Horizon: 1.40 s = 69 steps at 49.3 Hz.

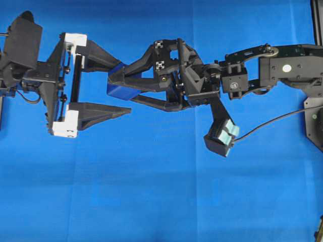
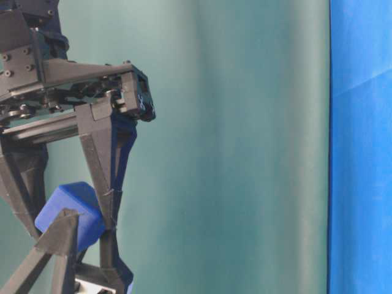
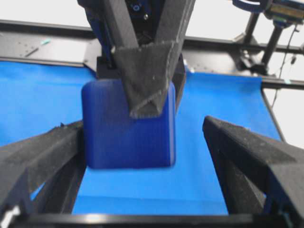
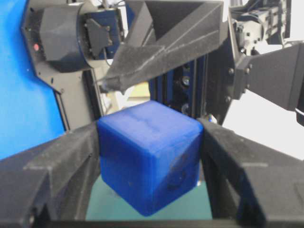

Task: Handover the blue block to the right arm after grasping it with the left arm, then place it in the designated position.
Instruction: 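Close the right gripper on the cube and open the left gripper, then pull the cube away from the left gripper with the right gripper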

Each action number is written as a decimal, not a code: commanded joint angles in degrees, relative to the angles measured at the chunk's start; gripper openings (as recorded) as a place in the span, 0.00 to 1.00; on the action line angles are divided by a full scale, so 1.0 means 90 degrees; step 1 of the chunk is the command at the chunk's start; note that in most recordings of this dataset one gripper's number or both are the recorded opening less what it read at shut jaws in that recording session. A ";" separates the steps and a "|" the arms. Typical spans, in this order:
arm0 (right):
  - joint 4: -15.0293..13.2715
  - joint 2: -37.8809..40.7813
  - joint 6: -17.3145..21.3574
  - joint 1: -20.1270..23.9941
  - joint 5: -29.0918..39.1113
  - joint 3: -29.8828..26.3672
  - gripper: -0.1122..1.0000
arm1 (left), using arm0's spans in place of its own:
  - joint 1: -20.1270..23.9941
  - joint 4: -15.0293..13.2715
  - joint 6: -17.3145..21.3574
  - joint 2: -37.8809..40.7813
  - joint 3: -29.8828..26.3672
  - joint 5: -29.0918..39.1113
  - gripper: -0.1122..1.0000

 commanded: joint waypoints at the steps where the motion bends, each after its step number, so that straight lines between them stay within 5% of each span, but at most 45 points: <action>1: 0.0020 -0.0322 0.0020 0.0039 0.0010 0.0020 0.60 | -0.0010 0.0010 0.0010 -0.0234 0.0029 -0.0029 0.94; 31: 0.0098 -0.1396 0.0039 0.0137 0.0391 0.0977 0.60 | -0.0010 0.0020 0.0000 -0.0879 0.0459 0.0146 0.94; 41: 0.0098 -0.1377 0.0449 0.0146 0.0391 0.0957 0.60 | -0.0020 0.0010 0.0010 -0.0850 0.0449 0.0146 0.94; 52: 0.0117 -0.1426 0.1660 0.0146 0.0410 0.0996 0.60 | -0.0020 0.0020 0.0010 -0.0859 0.0439 0.0146 0.94; 69: 0.0117 -0.1660 0.4453 0.0225 0.0713 0.1152 0.60 | -0.0010 0.0010 0.0010 -0.0850 0.0449 0.0146 0.94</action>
